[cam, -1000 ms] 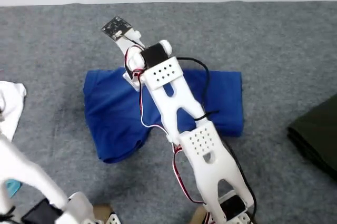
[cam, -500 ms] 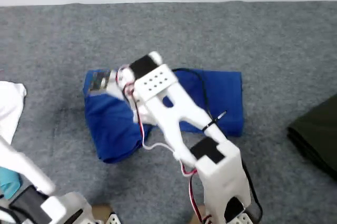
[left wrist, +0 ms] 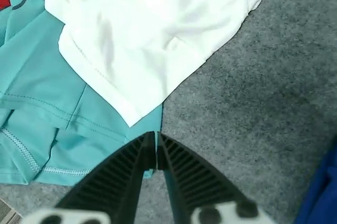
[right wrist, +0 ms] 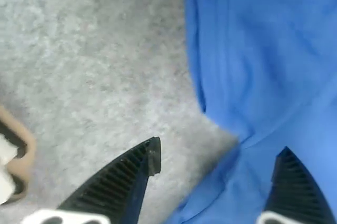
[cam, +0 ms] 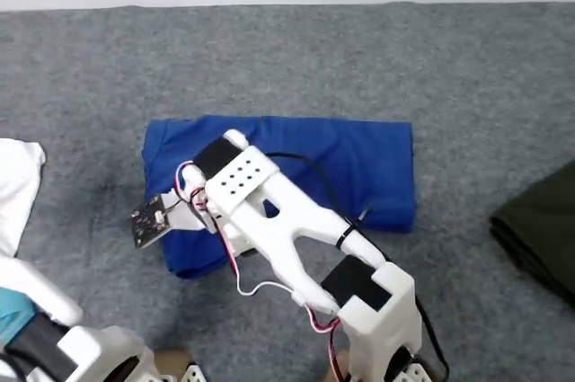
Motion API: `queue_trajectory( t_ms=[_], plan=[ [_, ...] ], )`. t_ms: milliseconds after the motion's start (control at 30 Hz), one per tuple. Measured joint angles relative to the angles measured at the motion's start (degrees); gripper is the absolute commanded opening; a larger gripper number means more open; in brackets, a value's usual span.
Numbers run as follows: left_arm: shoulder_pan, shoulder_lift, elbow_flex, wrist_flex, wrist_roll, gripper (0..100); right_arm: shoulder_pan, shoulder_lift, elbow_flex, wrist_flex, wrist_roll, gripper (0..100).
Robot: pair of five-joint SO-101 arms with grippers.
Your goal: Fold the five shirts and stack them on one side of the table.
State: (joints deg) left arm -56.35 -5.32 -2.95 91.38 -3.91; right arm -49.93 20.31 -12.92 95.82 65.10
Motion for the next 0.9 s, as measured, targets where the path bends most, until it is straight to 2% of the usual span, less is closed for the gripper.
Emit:
queue_trajectory(
  t_ms=[633, 900],
  plan=[
    [0.00, 0.00, 0.00, -1.32, 0.00, 2, -3.25, 8.35, 0.00, -4.66, -0.79, 33.9],
    [0.00, 0.00, 0.00, -1.49, 0.00, 2, -3.25, 12.57, 0.00, -9.23, -2.11, 18.0]
  ],
)
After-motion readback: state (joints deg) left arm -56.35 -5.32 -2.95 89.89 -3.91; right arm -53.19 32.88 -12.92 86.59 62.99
